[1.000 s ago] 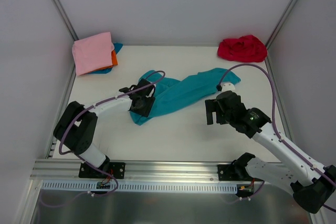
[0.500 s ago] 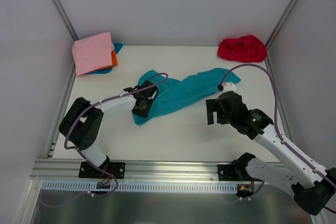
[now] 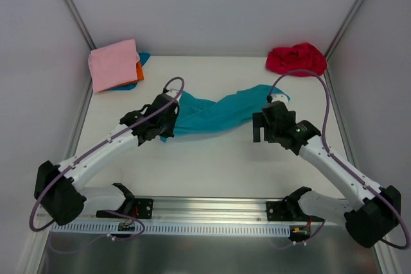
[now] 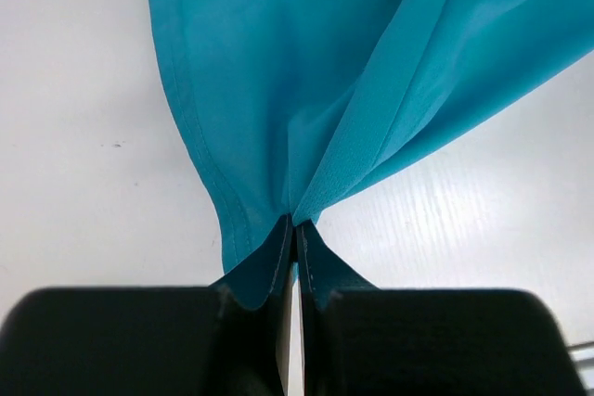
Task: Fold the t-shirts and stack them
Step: Flatten out the tshirt
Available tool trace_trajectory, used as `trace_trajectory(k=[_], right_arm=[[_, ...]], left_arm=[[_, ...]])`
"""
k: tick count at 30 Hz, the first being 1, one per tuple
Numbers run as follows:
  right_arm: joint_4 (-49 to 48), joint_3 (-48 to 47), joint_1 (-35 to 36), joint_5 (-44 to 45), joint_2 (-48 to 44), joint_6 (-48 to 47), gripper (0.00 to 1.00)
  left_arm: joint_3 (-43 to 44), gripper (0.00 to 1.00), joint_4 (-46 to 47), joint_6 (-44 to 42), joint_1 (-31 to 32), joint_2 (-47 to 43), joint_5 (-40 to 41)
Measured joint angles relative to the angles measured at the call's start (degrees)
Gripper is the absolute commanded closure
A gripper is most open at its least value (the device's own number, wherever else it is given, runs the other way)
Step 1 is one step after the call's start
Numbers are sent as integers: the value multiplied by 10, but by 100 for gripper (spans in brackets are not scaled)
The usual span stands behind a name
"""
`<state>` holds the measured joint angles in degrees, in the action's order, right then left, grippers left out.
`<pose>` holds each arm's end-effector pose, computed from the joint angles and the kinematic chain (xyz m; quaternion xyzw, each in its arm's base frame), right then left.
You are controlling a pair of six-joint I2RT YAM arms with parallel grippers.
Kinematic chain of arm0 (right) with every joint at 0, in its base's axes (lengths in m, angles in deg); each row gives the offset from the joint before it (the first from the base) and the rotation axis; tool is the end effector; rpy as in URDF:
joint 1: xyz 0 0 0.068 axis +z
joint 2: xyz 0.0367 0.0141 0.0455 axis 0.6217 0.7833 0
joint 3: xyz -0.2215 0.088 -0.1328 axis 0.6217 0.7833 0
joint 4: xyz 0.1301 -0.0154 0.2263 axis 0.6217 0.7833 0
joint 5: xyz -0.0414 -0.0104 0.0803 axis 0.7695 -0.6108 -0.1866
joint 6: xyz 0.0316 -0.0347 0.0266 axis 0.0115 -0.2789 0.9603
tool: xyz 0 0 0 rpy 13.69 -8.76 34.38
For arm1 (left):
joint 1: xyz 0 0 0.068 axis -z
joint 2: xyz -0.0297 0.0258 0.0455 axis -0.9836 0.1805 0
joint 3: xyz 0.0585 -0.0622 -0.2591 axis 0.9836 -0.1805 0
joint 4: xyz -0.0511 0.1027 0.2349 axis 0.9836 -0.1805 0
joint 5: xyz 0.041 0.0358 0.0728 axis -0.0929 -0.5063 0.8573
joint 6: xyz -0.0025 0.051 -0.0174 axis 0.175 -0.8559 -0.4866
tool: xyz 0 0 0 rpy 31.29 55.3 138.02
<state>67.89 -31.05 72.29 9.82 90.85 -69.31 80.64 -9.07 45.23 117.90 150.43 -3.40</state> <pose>0.1845 0.1077 0.2810 -0.1574 0.9067 -0.0502 0.3881 0.2108 -0.1541 0.2785 0.1439 0.9145 -0.0440 0.3755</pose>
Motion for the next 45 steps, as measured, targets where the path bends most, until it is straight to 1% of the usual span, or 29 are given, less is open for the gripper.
trace_trajectory(k=[3, 6, 11, 15, 19, 20, 22, 23, 24, 25, 26, 28, 29, 33, 36, 39, 41, 45], right_arm=[[-27, -44, -42, -15, 73, -1, 0], [-47, -150, -81, -39, 192, -8, 1], [-74, -355, -114, -92, 401, -26, 1], [-72, -453, -125, -137, 519, -30, 0], [-68, -511, -130, -177, 602, -28, 1], [-67, -516, -130, -185, 615, -27, 3], [-66, -522, -130, -201, 638, -22, 5], [-64, -522, -130, -207, 646, -20, 10], [-60, -522, -130, -213, 654, -18, 13], [-59, -520, -130, -216, 657, -17, 22], [-59, -515, -130, -218, 658, -16, 54], [-57, -509, -130, -220, 658, -14, 96], [-58, -506, -130, -221, 658, -13, 100], [-63, -491, -133, -216, 657, -8, 100], [-93, -443, -135, -206, 628, -7, 100], [-88, -379, -138, -179, 562, -11, 100], [-80, -355, -142, -160, 510, -17, 100], [-56, -315, -146, -119, 349, -31, 100]], left_arm=[[9, 100, -30, 14, 3, -65, 0], [10, 100, -65, 24, 7, -110, -4], [2, 100, -105, 33, 10, -134, -22], [-17, 100, -115, 37, 15, -136, -40], [-28, 100, -119, 43, 19, -138, -50], [-29, 100, -119, 43, 19, -138, -52], [-30, 100, -119, 43, 19, -138, -52], [-30, 100, -119, 43, 19, -138, -52], [-30, 100, -119, 43, 19, -138, -52], [-30, 100, -119, 43, 19, -138, -52], [-30, 100, -119, 43, 19, -138, -52], [-30, 100, -119, 43, 19, -137, -52], [-30, 100, -119, 43, 19, -137, -52], [-30, 100, -119, 43, 19, -135, -52], [-30, 100, -118, 43, 19, -135, -52], [-30, 100, -118, 43, 19, -135, -52], [-31, 100, -116, 43, 19, -135, -52], [-31, 100, -111, 43, 19, -137, -51]])
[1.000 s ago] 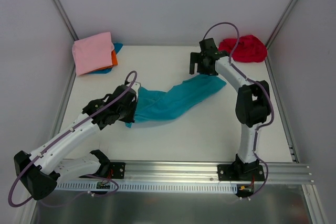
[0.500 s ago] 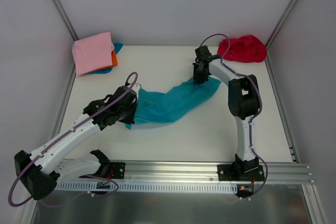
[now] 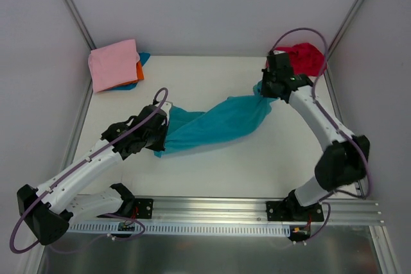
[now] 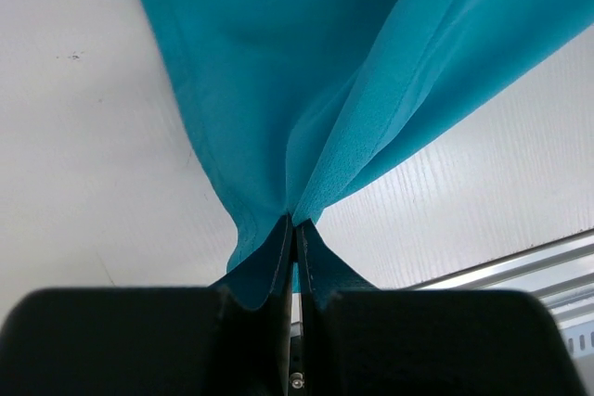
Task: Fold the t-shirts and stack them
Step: Flatten out the tshirt
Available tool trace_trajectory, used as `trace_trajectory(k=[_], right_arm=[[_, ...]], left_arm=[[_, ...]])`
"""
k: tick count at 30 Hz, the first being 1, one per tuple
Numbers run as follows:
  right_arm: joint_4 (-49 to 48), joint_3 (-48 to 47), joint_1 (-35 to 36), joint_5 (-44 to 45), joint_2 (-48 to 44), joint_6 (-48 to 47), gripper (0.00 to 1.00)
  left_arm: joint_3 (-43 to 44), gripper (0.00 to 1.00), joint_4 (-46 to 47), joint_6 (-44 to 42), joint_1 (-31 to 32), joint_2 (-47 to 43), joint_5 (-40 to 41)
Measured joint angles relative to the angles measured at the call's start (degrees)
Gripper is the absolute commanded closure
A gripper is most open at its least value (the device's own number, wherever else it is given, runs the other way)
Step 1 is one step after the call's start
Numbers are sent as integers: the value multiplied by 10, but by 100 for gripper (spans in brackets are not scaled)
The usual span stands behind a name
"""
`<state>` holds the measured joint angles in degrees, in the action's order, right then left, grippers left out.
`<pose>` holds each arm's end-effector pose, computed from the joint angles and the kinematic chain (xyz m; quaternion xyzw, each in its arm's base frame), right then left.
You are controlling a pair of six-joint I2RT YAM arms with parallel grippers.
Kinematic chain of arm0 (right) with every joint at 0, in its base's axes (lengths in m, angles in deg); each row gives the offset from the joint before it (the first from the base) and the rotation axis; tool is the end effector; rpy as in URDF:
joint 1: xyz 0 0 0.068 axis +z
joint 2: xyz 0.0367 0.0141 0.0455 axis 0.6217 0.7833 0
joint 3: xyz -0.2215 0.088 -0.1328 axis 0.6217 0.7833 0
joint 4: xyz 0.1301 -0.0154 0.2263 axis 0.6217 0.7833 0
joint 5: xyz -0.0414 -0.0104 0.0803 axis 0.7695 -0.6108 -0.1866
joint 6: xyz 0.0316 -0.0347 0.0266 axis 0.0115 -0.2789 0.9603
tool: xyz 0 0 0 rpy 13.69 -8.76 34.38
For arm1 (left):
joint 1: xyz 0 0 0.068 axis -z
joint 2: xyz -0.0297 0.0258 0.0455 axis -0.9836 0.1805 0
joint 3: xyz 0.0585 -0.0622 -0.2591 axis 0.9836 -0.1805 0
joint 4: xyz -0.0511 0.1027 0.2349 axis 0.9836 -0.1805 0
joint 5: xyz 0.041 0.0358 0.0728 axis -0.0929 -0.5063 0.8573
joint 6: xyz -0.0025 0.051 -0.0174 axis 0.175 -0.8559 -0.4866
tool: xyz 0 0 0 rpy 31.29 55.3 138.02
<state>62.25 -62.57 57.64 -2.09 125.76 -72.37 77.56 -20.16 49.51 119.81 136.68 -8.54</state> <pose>0.3546 0.1169 0.3001 -0.1005 0.9193 -0.0098 0.3803 0.1572 -0.1243 0.2971 0.1421 0.9202 -0.0996 0.3508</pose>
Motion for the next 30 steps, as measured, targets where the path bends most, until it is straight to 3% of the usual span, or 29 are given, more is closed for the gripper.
trace_trajectory(k=[6, 13, 16, 17, 18, 19, 25, 30], right_arm=[[26, 109, 0, 19, -292, 4, 100], [120, 322, 0, -10, -465, 51, 99], [169, 385, 2, -23, -517, 78, 44], [184, 391, 5, -24, -531, 86, 12], [195, 390, 7, -26, -541, 93, 5], [202, 386, 10, -27, -549, 96, 1], [208, 329, 14, -21, -557, 101, 0], [165, 317, 14, -48, -451, 98, 1]], left_arm=[[0, 100, 1, 0, 0, -5, 0], [0, 100, 1, 0, 2, -9, -1], [0, 100, 1, 0, 4, -14, -11], [0, 100, 1, 0, 4, -15, -14], [0, 100, 1, 0, 4, -16, -17], [0, 100, 1, 0, 4, -18, -20], [-3, 100, 0, 2, 9, -42, -30], [-10, 100, 0, 4, 10, -52, -33]])
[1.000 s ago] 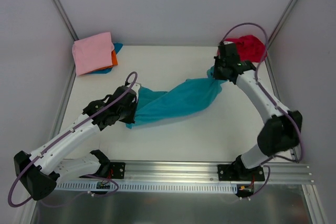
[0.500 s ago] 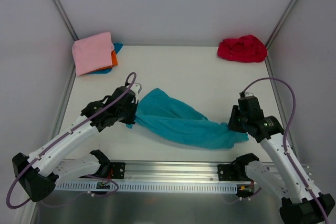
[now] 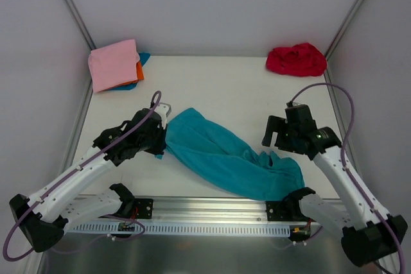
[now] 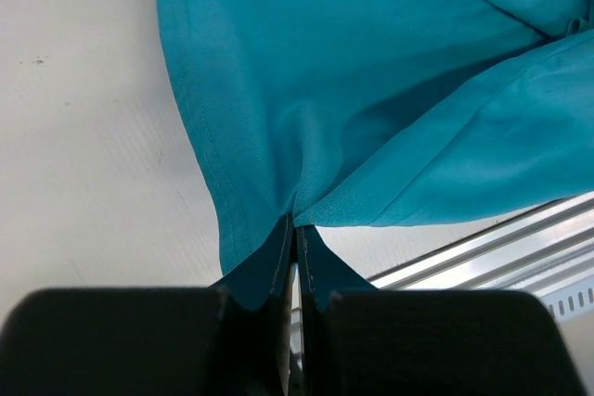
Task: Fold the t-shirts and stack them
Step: Flatten out the tshirt
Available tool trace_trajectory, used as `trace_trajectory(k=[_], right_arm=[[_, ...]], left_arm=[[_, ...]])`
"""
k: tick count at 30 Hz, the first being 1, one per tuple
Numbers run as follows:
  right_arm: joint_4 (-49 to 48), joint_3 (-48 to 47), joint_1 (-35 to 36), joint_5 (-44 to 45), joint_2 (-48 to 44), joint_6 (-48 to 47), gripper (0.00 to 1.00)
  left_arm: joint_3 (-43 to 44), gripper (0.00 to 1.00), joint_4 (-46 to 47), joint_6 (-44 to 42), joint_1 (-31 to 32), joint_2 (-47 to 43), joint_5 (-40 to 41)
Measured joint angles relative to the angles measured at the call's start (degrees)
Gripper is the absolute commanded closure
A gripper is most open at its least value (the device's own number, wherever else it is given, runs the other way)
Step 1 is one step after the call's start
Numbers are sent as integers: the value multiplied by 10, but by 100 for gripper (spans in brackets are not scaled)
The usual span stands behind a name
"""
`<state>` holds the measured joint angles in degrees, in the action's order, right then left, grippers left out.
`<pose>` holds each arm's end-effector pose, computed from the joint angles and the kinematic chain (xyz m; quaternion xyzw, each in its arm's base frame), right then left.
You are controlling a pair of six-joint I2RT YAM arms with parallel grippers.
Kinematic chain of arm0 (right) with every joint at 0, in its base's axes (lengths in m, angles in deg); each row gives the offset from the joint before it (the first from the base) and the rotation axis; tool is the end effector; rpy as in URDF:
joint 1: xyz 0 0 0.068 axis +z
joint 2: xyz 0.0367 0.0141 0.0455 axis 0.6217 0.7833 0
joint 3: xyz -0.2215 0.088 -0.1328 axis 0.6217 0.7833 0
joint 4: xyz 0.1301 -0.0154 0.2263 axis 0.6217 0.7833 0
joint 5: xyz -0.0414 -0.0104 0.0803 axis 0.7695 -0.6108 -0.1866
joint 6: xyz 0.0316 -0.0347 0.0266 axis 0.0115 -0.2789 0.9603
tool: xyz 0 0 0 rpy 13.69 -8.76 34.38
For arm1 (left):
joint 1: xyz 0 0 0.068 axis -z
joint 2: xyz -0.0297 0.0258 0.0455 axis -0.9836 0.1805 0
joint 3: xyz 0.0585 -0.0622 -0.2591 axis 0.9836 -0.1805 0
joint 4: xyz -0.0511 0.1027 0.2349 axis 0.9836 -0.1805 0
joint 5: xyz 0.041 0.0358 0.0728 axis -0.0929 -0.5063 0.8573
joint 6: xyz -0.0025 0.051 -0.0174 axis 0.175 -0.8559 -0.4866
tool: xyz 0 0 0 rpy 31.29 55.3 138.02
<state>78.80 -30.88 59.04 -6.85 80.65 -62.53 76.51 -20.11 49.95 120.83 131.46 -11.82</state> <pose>0.1584 0.0560 0.2951 -0.0500 0.9354 0.0569 0.3452 0.1406 -0.1171 0.3067 0.1524 0.9065 -0.1454 0.3658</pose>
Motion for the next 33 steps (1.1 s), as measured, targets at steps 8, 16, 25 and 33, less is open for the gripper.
trace_trajectory(k=[8, 16, 25, 33], right_arm=[[-95, 72, 14, -46, 132, 9, 3], [-104, 87, 14, 23, 149, 23, 4], [-108, 89, 14, 79, 188, 40, 100], [-117, 100, 14, 81, 177, 48, 100]], left_arm=[[-8, 100, 0, 1, 0, -6, -8], [-9, 100, 0, 1, 0, -9, -8], [-10, 100, 0, 1, 0, -18, -8], [-16, 100, -1, 1, 0, -33, -8]])
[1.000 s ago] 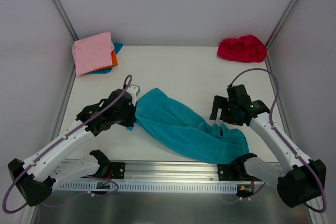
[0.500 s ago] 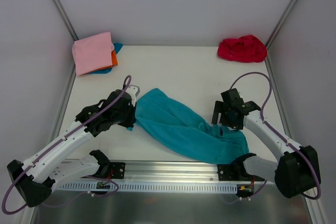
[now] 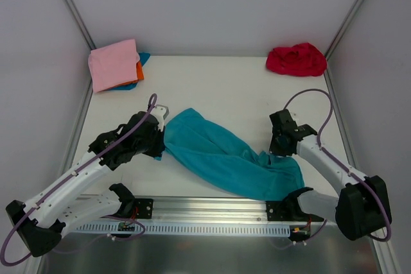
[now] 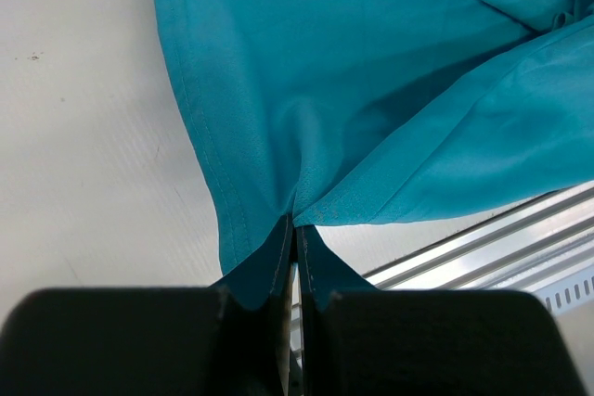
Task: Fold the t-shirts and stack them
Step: Flatten out the tshirt
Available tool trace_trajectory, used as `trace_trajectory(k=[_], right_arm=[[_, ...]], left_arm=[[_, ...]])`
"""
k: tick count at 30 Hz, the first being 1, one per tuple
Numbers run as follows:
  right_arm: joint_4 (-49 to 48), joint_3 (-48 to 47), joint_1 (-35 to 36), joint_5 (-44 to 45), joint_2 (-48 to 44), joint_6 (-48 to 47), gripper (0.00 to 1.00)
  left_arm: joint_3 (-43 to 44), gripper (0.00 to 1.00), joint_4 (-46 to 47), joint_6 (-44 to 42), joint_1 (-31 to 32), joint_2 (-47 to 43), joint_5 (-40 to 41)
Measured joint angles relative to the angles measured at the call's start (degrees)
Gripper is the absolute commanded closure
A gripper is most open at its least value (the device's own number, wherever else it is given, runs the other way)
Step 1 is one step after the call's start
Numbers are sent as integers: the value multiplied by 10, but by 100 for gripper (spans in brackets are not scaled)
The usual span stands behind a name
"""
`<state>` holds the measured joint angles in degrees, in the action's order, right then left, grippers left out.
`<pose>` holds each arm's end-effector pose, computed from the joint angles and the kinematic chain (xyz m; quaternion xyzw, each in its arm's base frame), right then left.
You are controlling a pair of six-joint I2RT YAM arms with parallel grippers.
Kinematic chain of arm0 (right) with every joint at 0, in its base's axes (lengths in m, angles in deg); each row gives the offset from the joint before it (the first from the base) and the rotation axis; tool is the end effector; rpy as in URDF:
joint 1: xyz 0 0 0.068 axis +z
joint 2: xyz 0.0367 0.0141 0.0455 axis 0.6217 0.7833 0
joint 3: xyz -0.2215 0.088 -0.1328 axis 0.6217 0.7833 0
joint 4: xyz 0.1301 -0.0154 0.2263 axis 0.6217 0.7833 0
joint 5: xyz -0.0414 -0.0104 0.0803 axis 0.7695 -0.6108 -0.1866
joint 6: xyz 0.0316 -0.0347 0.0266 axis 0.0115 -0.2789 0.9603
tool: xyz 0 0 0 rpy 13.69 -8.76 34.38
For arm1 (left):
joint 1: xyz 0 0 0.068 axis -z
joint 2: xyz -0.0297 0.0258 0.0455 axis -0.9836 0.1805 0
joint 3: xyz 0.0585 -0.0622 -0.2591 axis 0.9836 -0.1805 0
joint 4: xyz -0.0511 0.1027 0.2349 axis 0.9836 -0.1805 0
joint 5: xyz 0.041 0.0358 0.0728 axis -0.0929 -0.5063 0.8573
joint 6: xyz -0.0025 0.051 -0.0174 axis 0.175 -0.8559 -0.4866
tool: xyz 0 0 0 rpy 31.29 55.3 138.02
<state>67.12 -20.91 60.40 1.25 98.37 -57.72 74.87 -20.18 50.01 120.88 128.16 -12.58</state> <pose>0.1999 0.0717 0.2002 -0.0144 0.9704 -0.0365 0.2382 0.1315 -0.1100 0.3063 0.1531 0.9012 -0.1577 0.3736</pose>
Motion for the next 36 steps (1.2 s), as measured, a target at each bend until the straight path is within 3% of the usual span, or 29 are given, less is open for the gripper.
trace_trajectory(k=[5, 12, 19, 25, 36], right_arm=[[19, -28, 0, 20, -57, -9, 100], [56, -183, 0, 54, -82, -44, 100], [105, -259, -1, 85, -141, -73, 100], [120, -353, -10, 105, -109, -122, 100], [129, -409, -36, 127, -103, -182, 100]], left_arm=[[-2, 100, 0, 0, 0, 0, 0], [-8, 100, 1, 0, 0, 3, 0], [-9, 100, 6, 2, 0, 3, 15], [34, 100, 31, -8, 0, 1, 56], [93, 100, 88, -53, 0, -122, 113]])
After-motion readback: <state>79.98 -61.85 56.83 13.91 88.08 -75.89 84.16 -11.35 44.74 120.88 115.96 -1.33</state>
